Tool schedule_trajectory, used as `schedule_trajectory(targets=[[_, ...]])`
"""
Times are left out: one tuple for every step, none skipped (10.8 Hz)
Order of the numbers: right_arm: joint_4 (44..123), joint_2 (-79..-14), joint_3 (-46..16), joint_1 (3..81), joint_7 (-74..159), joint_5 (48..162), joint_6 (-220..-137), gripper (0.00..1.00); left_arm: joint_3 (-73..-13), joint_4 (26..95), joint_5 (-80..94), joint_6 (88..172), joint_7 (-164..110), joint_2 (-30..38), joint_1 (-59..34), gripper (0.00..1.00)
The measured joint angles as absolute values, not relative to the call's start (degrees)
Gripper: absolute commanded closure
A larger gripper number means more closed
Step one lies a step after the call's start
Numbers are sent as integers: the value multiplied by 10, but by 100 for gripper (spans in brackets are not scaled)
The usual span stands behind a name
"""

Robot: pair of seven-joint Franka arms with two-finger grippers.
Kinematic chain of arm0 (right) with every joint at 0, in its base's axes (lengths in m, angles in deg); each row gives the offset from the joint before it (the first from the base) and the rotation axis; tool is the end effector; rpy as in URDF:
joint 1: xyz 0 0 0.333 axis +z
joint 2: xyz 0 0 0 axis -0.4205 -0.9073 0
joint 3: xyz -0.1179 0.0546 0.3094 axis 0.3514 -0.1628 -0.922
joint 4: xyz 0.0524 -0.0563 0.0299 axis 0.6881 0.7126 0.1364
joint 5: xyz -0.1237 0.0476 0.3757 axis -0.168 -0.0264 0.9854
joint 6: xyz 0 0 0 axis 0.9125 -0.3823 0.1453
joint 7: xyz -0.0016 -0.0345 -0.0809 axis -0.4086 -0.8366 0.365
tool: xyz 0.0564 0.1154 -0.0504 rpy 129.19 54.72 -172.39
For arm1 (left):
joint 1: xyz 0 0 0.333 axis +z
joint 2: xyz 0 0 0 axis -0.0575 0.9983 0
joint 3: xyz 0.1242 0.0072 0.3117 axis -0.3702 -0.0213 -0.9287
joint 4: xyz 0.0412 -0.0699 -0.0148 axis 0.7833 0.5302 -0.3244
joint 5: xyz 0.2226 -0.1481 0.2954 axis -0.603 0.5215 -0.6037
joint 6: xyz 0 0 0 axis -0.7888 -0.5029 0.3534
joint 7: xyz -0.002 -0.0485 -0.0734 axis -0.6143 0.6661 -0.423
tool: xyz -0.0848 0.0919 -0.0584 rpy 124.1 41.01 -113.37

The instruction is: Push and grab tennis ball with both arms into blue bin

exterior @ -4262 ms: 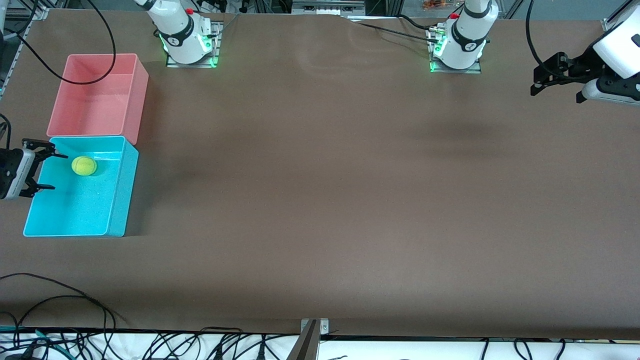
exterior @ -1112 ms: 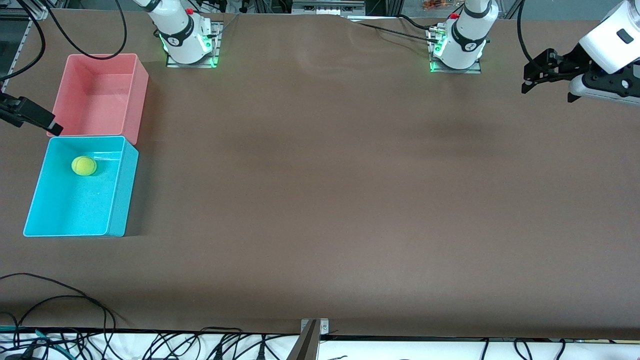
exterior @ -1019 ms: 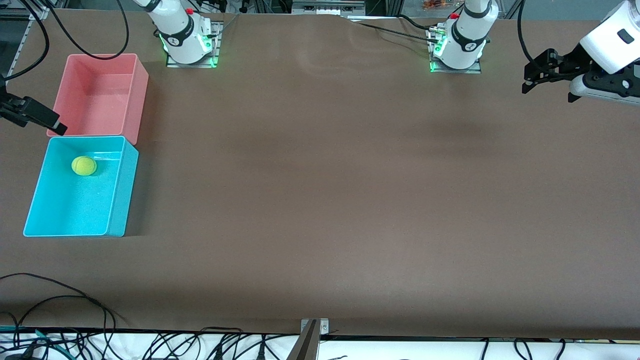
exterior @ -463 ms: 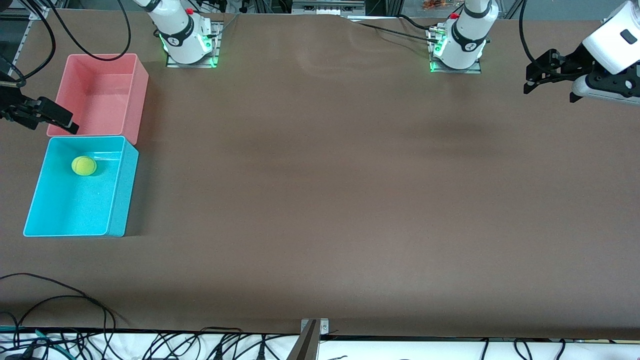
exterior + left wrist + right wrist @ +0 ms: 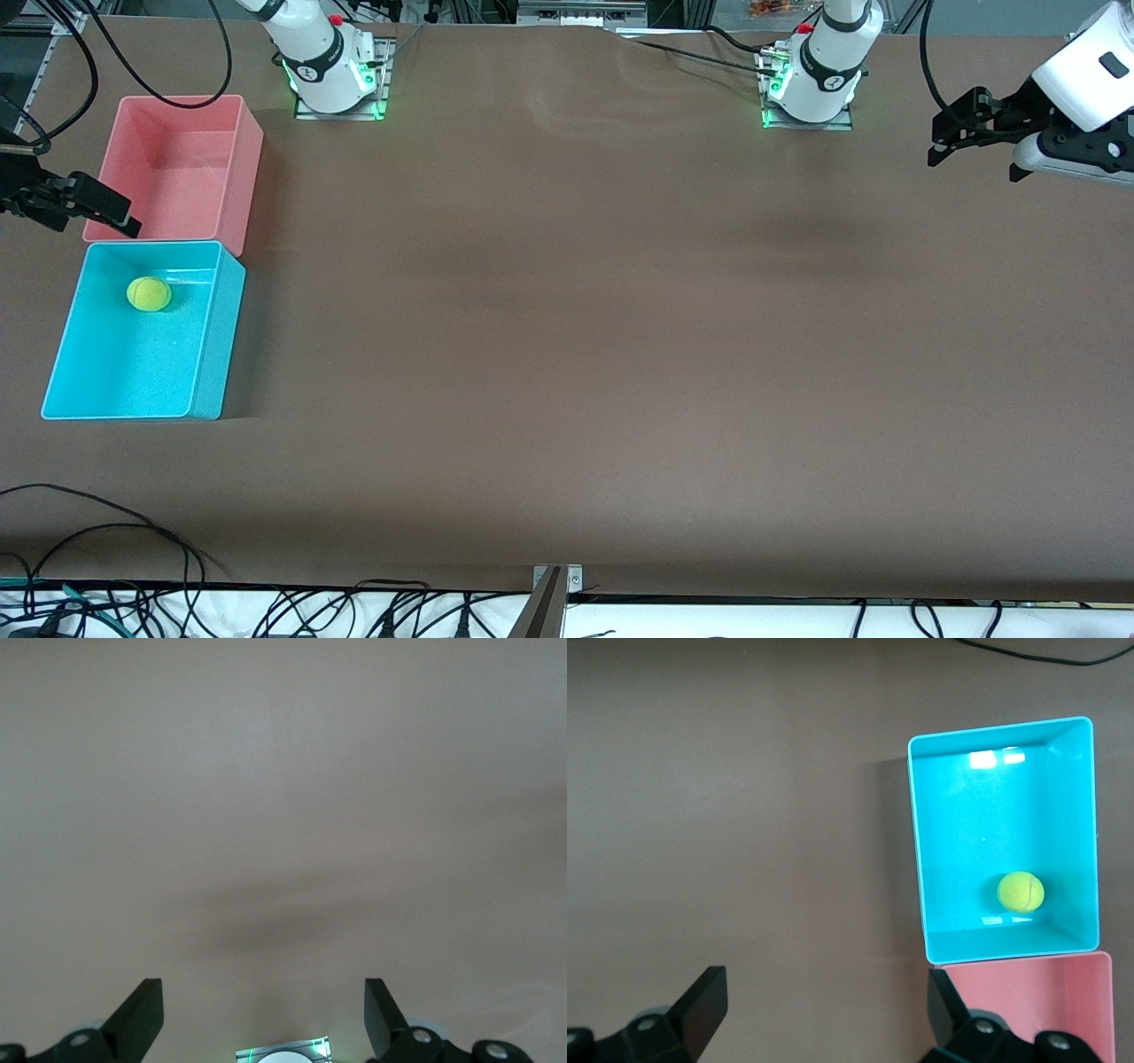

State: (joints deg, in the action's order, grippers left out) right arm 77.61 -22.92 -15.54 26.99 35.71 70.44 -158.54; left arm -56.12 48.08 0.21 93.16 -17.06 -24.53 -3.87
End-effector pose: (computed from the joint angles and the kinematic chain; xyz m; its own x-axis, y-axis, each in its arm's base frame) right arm 0.5695 -0.0237 0.5934 0.9954 -0.0905 0.0330 -0.0890 -0.9950 -0.0443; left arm 0.5196 -0.0578 0.6454 0.9830 -0.1645 -0.0821 -0.1613 -0.9859 0.0447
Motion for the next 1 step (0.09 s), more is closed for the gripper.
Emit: schedule_trajectory(targets=[[776, -229, -155, 270, 364, 704, -1585, 0, -561, 481, 2, 932, -171, -245, -39, 0]])
